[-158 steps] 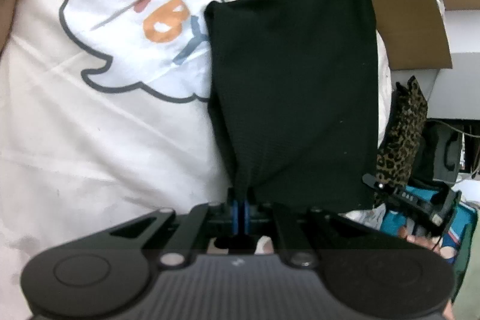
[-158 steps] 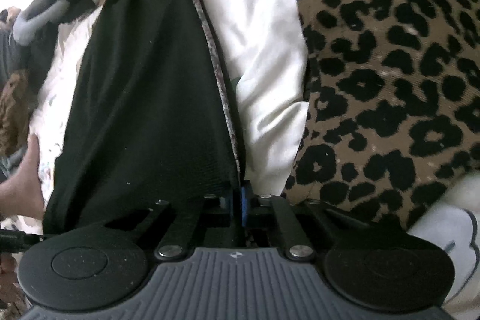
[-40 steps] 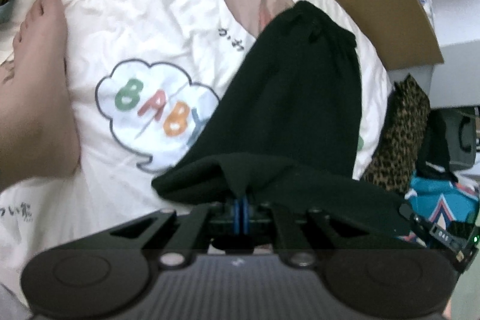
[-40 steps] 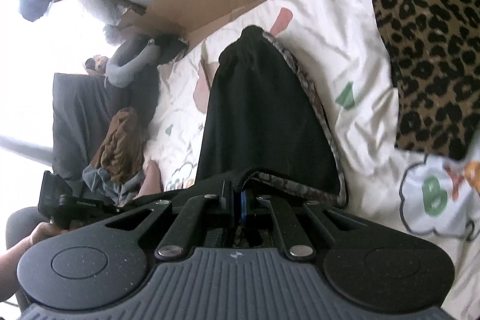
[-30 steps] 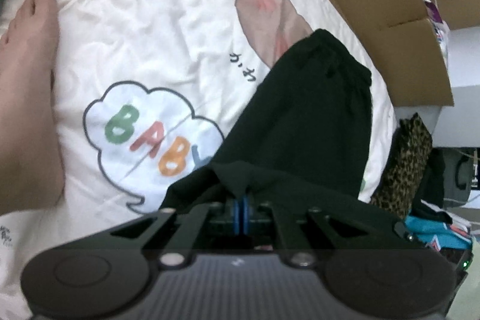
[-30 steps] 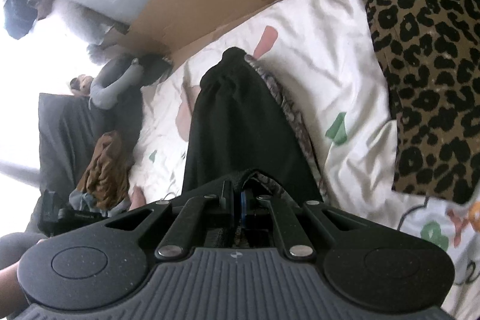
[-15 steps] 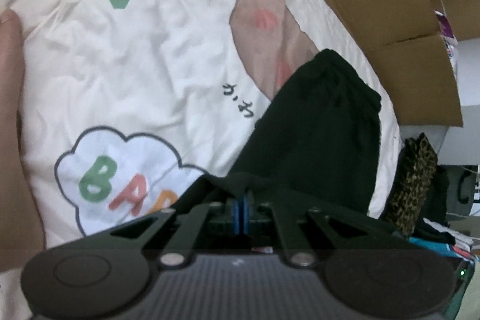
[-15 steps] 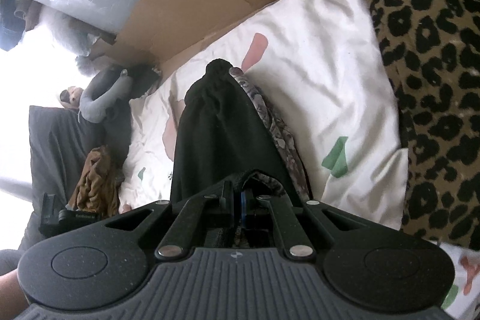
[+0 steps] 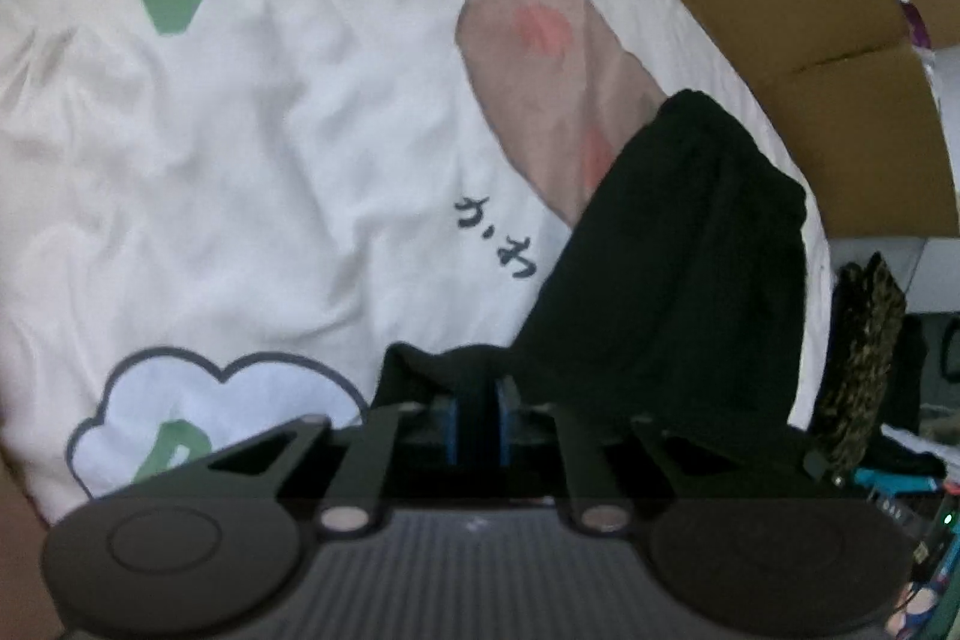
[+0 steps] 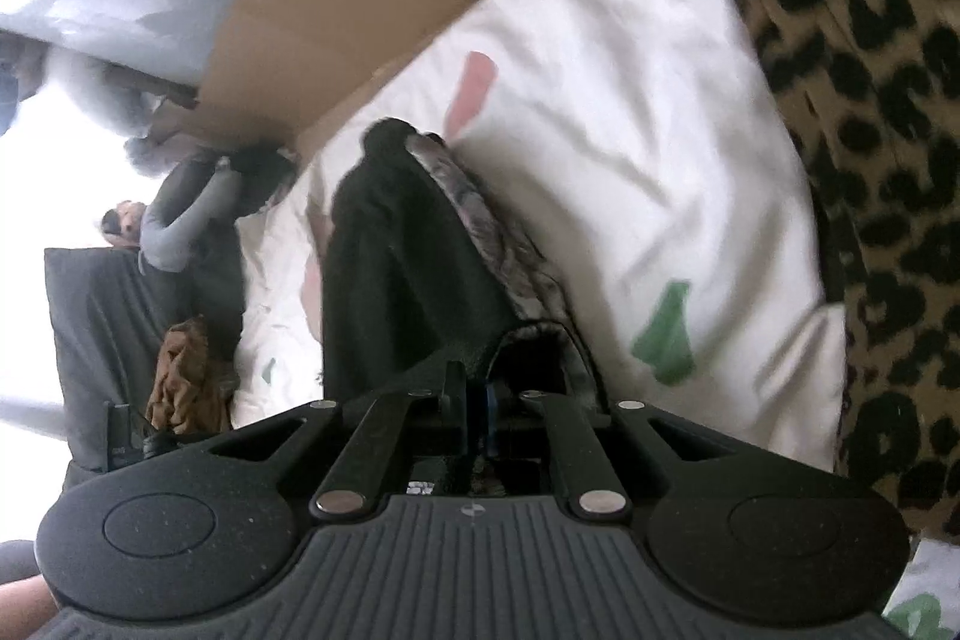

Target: Fold clothes

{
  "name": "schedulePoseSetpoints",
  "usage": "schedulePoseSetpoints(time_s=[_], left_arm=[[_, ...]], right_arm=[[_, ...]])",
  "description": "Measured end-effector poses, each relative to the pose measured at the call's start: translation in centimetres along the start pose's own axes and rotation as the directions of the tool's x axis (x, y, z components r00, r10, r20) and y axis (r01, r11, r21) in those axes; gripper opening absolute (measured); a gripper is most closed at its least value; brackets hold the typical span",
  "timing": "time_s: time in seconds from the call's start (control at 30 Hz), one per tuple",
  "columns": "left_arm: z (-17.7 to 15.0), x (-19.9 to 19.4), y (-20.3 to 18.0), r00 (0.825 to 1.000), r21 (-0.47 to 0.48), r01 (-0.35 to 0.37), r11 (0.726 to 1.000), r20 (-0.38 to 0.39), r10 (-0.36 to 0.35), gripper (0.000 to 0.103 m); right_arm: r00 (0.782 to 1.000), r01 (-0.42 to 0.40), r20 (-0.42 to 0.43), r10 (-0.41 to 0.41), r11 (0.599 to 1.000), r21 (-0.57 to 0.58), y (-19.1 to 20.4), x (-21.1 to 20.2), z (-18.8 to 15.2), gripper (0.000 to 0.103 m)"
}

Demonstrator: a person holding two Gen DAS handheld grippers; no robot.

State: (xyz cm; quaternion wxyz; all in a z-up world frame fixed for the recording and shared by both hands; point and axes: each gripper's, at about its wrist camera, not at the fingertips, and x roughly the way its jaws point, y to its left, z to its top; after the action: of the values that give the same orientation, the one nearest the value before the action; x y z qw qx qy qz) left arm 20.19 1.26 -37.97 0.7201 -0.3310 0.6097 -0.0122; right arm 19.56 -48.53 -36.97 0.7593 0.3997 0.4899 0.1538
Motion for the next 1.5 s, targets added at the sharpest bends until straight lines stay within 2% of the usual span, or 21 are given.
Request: schedulePoseSetpoints(time_s=[0.07,0.1,0.13,0.2,0.27,0.4,0.47,0.53,0.67,0.9,1.03,1.23,1.3,1.33,1.43,1.5], left_arm=[[-0.4,0.1,0.4,1.000,-0.009,0.027,1.000,0.003,-0.027,0.019],[-0.6,0.1,0.6,0.999,-0.011,0.038,0.999,0.002,-0.038,0.025],[-0.8,0.1,0.6,0.999,-0.007,0.048,0.999,-0.002,-0.048,0.029],[-1.2,0.2,0.7,0.997,-0.001,0.072,0.997,-0.005,-0.072,0.044],[-1.5,0.3,0.6,0.996,-0.001,0.086,0.996,-0.002,-0.086,0.048],[-1.5,0.7,0.3,0.996,0.004,0.086,0.996,-0.009,-0.086,0.047],[-1.2,0.5,0.3,0.993,-0.013,0.117,0.993,-0.018,-0.117,0.041],[-0.7,0.0,0.0,0.989,-0.018,0.146,0.989,-0.023,-0.147,0.041],[1.1,-1.2,-1.3,0.988,0.019,0.154,0.988,-0.022,-0.154,0.041],[4.6,-2.2,-2.4,0.995,0.058,0.102,0.993,-0.007,-0.102,0.041],[6.9,-3.3,-3.7,0.999,0.151,0.038,0.988,-0.022,-0.035,0.041],[11.7,-5.7,-7.2,0.999,0.306,-0.043,0.951,-0.008,0.048,0.041],[12.6,-6.5,-8.8,0.998,0.363,-0.055,0.930,-0.006,0.061,0.041],[12.9,-6.9,-9.5,0.998,0.393,-0.059,0.917,-0.007,0.067,0.041],[12.6,-7.9,-12.1,0.993,0.515,-0.072,0.854,-0.045,0.111,0.041],[11.9,-9.1,-13.3,0.992,0.571,-0.068,0.818,-0.047,0.115,0.045]], right_arm=[[1.000,-0.017,-0.011,0.017,1.000,0.002,-0.3,-0.2,-0.5,0.023],[1.000,-0.022,-0.012,0.022,1.000,-0.002,-0.3,-0.3,-0.7,0.039],[1.000,-0.025,-0.014,0.025,1.000,-0.013,-0.3,-0.4,-1.0,0.045],[0.999,-0.018,-0.028,0.017,0.999,-0.030,-0.3,-0.2,-1.3,0.045],[0.999,-0.004,-0.037,0.002,0.999,-0.039,-0.4,0.2,-1.6,0.045],[0.999,-0.019,-0.030,0.019,0.999,-0.026,-0.7,1.1,-1.8,0.045],[0.999,-0.036,-0.030,0.036,0.999,-0.019,-0.5,1.6,-1.7,0.045],[0.998,-0.055,-0.021,0.054,0.998,-0.018,-0.1,1.8,-1.4,0.045],[0.996,-0.088,0.000,0.088,0.996,-0.016,0.6,2.1,-0.6,0.045],[0.994,-0.068,0.087,0.067,0.998,0.016,0.7,2.0,0.9,0.045],[0.988,-0.056,0.148,0.050,0.998,0.042,0.6,1.6,1.5,0.045],[0.986,0.062,0.154,-0.062,0.998,0.006,4.0,-0.5,1.4,0.045],[0.983,0.106,0.154,-0.103,0.994,-0.009,5.2,-1.2,1.3,0.045],[0.980,0.127,0.154,-0.123,0.992,-0.016,5.9,-1.6,1.3,0.045],[0.970,0.192,0.156,-0.184,0.981,-0.038,7.7,-2.7,1.2,0.045],[0.962,0.235,0.158,-0.224,0.971,-0.053,9.0,-3.4,1.1,0.049]])
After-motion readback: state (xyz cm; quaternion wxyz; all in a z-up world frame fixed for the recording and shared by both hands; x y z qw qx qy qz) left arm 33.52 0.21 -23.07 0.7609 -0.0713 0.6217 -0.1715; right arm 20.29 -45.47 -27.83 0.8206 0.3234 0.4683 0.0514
